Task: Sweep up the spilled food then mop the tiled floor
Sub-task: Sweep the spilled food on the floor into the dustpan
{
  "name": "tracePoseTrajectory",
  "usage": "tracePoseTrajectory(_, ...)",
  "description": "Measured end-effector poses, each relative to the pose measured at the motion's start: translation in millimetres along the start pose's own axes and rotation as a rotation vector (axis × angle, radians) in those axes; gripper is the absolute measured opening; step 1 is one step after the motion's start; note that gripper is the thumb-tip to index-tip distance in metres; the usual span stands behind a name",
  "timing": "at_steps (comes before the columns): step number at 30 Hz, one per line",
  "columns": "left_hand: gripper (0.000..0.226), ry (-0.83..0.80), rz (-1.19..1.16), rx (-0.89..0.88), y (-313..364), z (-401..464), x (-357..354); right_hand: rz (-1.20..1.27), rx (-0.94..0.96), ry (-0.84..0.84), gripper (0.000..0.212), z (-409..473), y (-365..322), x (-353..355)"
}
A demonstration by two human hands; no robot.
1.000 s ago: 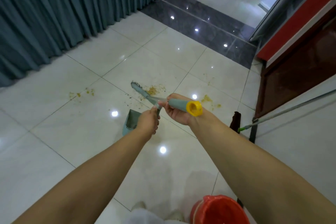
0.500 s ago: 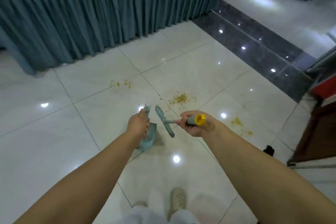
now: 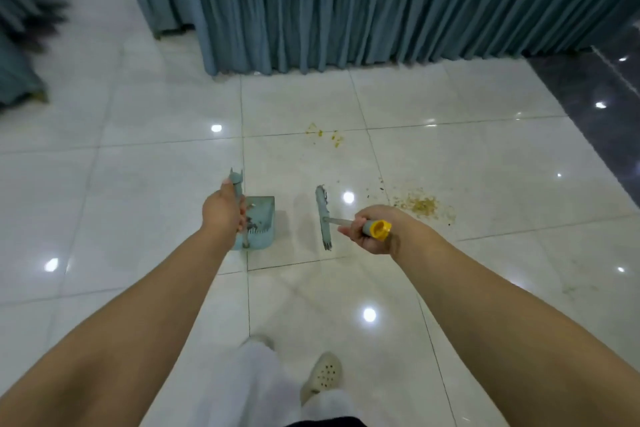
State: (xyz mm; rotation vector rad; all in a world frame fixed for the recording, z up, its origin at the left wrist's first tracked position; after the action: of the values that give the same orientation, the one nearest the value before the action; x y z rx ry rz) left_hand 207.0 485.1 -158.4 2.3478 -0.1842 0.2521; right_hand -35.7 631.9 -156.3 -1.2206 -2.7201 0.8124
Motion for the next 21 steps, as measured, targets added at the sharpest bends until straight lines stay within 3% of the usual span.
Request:
tracePoseTrajectory(4,0.053,0.129,-0.057,-0.017,-12,-4,48,-0.111,-0.058,-0.083,0.016,11,28,-35)
tracePoseTrajectory(11,0.052,0.256,-0.167,-0.009,-25,-3,118,-0.087,-0.294,-0.203,0.014,19,93,-91)
tracePoseTrajectory(21,0.053,0.372,-0.265,0.049,-55,13,182,-0.038,-0.402,-0.198,0.01,42,175,-144)
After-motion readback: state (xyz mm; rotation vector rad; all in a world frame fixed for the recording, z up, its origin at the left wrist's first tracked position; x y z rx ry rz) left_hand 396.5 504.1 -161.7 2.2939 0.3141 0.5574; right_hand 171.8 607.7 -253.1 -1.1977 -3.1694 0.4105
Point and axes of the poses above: each hand's wrist, its own z-axis towards the middle knuckle, its own x-axis out of the back of the hand, y = z × x, the point moved 8 cm from there along z, towards the middle knuckle, and after that the axes turned 9 degrees about x, right-handed, at the moved point
